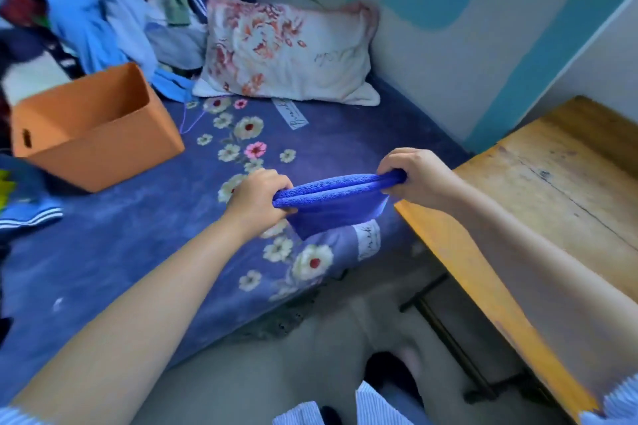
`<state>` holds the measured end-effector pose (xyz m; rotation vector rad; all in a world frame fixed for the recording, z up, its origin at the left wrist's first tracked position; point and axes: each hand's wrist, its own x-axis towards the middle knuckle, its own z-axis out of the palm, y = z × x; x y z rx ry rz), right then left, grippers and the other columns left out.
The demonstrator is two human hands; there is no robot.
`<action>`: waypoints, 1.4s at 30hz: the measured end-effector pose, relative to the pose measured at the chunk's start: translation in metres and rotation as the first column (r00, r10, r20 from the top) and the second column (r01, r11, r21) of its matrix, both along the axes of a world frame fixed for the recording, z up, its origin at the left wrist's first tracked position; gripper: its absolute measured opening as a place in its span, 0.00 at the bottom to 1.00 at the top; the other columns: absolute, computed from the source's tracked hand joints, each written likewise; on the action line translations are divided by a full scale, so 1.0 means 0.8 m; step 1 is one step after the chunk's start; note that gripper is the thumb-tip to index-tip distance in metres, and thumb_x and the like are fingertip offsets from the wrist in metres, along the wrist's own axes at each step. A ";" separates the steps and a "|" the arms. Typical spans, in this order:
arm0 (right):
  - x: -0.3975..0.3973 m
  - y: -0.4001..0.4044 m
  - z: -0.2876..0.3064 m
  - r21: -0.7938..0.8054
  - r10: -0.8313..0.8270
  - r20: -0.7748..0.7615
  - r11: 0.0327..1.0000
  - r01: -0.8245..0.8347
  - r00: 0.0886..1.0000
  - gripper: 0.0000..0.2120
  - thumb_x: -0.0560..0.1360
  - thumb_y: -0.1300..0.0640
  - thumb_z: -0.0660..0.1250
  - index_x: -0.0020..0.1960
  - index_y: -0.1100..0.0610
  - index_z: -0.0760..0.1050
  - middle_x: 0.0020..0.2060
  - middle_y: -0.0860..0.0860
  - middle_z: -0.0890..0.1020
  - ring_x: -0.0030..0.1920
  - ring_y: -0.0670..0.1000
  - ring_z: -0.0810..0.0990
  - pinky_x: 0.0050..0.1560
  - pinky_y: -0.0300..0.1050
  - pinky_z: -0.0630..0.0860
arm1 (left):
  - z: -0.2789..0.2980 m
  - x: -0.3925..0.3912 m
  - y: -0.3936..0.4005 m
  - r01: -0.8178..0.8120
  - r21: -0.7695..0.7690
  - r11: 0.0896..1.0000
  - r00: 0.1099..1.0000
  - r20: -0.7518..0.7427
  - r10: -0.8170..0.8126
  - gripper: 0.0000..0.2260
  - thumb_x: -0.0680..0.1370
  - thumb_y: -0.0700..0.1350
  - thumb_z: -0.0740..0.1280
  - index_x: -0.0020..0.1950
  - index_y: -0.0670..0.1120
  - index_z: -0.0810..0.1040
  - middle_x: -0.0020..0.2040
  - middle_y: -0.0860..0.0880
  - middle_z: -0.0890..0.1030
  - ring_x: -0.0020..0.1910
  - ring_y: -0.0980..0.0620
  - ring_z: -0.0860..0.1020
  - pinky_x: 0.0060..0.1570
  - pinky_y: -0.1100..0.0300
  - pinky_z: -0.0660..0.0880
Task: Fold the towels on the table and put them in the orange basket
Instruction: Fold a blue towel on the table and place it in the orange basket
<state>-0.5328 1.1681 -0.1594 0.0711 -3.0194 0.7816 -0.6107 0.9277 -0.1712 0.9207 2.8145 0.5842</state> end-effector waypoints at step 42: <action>-0.627 -0.546 0.001 -0.414 0.234 -0.101 0.874 -0.255 0.967 0.15 0.68 0.77 0.60 0.52 0.68 0.75 0.50 0.62 0.78 0.51 0.57 0.74 0.45 0.37 0.66 | 0.012 -0.477 -0.504 -0.794 0.555 0.248 0.541 0.460 0.704 0.07 0.78 0.34 0.60 0.56 0.41 0.70 0.47 0.48 0.75 0.41 0.50 0.79 0.45 0.60 0.76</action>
